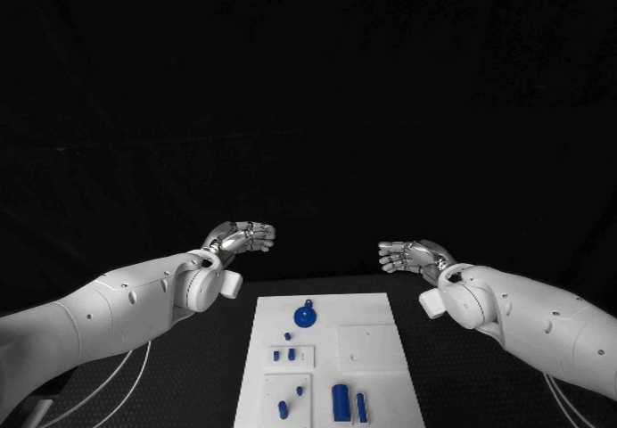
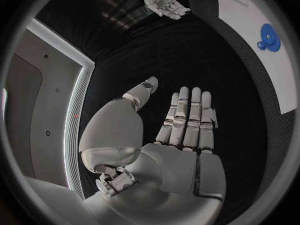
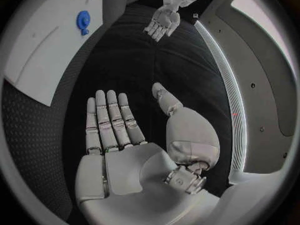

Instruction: Assemble the parts on the task board

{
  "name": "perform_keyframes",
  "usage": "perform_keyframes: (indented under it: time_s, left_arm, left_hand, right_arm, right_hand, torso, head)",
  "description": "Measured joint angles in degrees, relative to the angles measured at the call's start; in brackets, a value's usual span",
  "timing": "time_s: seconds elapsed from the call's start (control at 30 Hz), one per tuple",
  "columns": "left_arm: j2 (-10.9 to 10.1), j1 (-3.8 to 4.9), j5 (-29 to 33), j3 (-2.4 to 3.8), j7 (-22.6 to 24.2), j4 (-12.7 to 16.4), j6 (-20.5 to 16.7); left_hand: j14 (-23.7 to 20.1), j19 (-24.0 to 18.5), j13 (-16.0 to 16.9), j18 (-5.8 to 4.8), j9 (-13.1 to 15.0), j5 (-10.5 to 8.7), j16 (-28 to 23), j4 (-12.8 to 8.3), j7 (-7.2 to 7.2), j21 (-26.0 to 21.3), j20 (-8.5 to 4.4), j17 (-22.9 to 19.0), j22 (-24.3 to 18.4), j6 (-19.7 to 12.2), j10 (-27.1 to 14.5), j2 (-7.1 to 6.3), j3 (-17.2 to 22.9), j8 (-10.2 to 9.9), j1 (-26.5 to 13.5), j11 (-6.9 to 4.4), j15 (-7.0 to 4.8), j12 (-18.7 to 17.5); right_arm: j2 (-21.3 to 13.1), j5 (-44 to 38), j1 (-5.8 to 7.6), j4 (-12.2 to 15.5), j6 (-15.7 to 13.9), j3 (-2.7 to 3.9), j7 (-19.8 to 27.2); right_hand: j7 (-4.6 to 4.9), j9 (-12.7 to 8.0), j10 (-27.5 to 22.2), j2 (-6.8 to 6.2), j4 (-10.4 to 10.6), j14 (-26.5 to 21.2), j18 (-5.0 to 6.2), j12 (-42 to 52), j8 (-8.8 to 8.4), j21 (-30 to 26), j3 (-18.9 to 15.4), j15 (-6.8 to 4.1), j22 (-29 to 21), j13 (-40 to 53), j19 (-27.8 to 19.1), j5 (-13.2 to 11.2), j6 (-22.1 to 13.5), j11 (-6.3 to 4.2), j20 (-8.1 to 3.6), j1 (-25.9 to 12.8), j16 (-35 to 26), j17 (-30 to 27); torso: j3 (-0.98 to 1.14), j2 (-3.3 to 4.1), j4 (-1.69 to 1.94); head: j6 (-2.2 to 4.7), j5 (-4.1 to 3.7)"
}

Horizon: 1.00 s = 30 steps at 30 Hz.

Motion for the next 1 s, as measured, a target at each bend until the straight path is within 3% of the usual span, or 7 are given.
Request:
perform_keyframes:
  time_s: [0.2,0.27,0.43,0.53,0.7,0.9,1.0]
  left_arm:
    - [1.4,-0.06,1.8,-0.02,0.9,-1.5,0.9]
    - [1.5,-0.07,1.8,-0.03,0.9,-1.5,0.9]
    - [0.8,-0.59,1.8,0.31,0.8,0.0,0.4]
    - [0.1,-1.54,1.8,0.77,0.8,2.7,-0.7]
    - [-1.6,-3.68,2.0,1.98,1.4,9.5,-4.7]
    - [-4.6,-7.43,2.5,3.88,2.9,20.8,-13.3]
    - [-5.8,-9.07,2.9,4.70,3.9,26.0,-18.2]
  left_hand:
    - [-2.6,-1.5,-3.2,0.01,-0.9,-1.48,-1.8,1.0,-0.86,-2.6,0.11,-0.5,-0.5,-2.4,-6.1,-0.67,-0.5,-0.9,-1.1,-0.38,0.01,0.0]
    - [-9.3,-7.4,-4.7,0.00,-5.6,-2.65,-4.5,2.6,-1.95,-5.1,-0.08,-5.0,-3.9,-9.1,-14.3,0.42,-4.8,-2.8,-4.6,-1.18,-0.89,-0.6]
    - [-28.6,-24.9,-9.1,0.01,-20.1,-5.45,-12.3,6.9,-5.39,-12.3,-0.86,-18.6,-17.2,-28.7,-38.8,4.62,-18.2,-8.5,-33.7,-3.95,-4.47,-2.4]
    - [-34.7,-30.4,-10.4,0.01,-24.7,-6.32,-14.8,8.2,-6.48,-14.5,-1.14,-23.0,-32.9,-34.9,-46.6,5.89,-22.4,-10.2,-43.8,-4.81,-5.57,-2.8]
    - [-39.8,-34.9,-11.5,0.03,-28.5,-6.77,-16.8,9.3,-7.37,-16.4,-1.33,-26.6,-55.2,-40.0,-53.0,6.97,-25.9,-11.6,-52.4,-5.53,-6.47,-3.2]
    - [-42.2,-37.1,-12.1,0.02,-30.5,-7.11,-17.7,9.9,-7.92,-17.2,-1.44,-28.4,-67.1,-42.6,-56.3,7.53,-27.4,-12.3,-56.7,-5.95,-6.93,-3.4]
    - [-42.6,-37.4,-12.2,0.02,-30.9,-7.11,-17.8,10.0,-8.00,-17.2,-1.48,-28.8,-69.7,-43.1,-56.8,7.66,-27.8,-12.4,-57.3,-5.92,-7.16,-3.4]
  right_arm:
    - [1.0,3.1,-0.66,-2.7,0.6,0.33,2.3]
    - [0.9,3.2,-0.70,-2.8,0.5,0.32,2.4]
    - [0.4,3.3,-0.89,-1.0,0.0,0.31,2.3]
    - [-0.7,3.6,-1.47,1.6,-1.0,0.29,2.5]
    - [-3.1,4.9,-2.46,8.4,-4.6,0.31,3.8]
    - [-7.4,7.8,-4.24,19.8,-12.2,0.38,7.4]
    - [-9.6,9.7,-5.22,25.7,-16.8,0.39,9.6]
  right_hand:
    - [-0.56,-0.9,0.9,0.41,0.1,-0.8,0.00,-5.1,0.00,-3.1,-1.0,-0.20,-1.7,-6.7,-1.4,0.4,-1.5,-0.16,1.02,0.4,-2.9,-4.7]
    - [-1.69,-5.4,-6.1,1.40,2.5,-7.0,-1.20,-6.6,-1.41,-6.4,-5.3,-1.48,-6.2,-9.2,-4.9,0.0,-8.1,-1.38,-0.32,-5.6,-5.9,-9.3]
    - [-5.91,-19.9,-30.5,3.04,10.2,-26.6,-4.04,-10.5,-6.64,-16.5,-18.8,-6.20,-35.0,-15.7,-16.0,-2.3,-29.4,-5.56,-5.70,-26.7,-15.2,-23.0]
    - [-7.19,-24.4,-38.1,3.51,12.6,-32.7,-5.35,-11.6,-8.26,-19.7,-23.0,-7.63,-44.6,-17.7,-19.5,-3.2,-36.0,-6.87,-7.38,-33.1,-18.1,-27.3]
    - [-8.29,-28.3,-44.7,3.96,14.8,-37.9,-5.39,-12.5,-9.68,-22.3,-26.5,-8.84,-52.9,-19.4,-22.4,-3.6,-41.7,-8.00,-8.95,-38.7,-20.6,-31.0]
    - [-8.99,-30.5,-48.3,4.29,16.0,-40.7,-6.23,-12.9,-10.28,-23.7,-28.5,-9.65,-57.5,-20.4,-23.9,-3.9,-44.7,-8.63,-9.62,-41.5,-21.8,-33.0]
    - [-9.18,-31.3,-49.6,4.30,16.3,-41.7,-6.24,-13.3,-10.59,-24.3,-29.2,-9.84,-59.2,-20.6,-24.5,-4.1,-45.8,-8.89,-9.98,-42.8,-22.3,-33.7]
  torso:
    - [0.44,-0.40,0.01]
    - [0.48,-0.46,0.01]
    - [0.24,-0.61,0.24]
    - [-0.21,-1.05,0.72]
    - [-1.60,-2.32,2.23]
    - [-2.97,-3.64,3.66]
    - [-3.27,-3.93,4.00]
  head:
    - [1.66,0.37]
    - [1.75,0.41]
    - [1.15,0.05]
    - [0.13,-0.68]
    - [-2.49,-2.33]
    - [-4.65,-3.81]
    - [-4.93,-4.05]
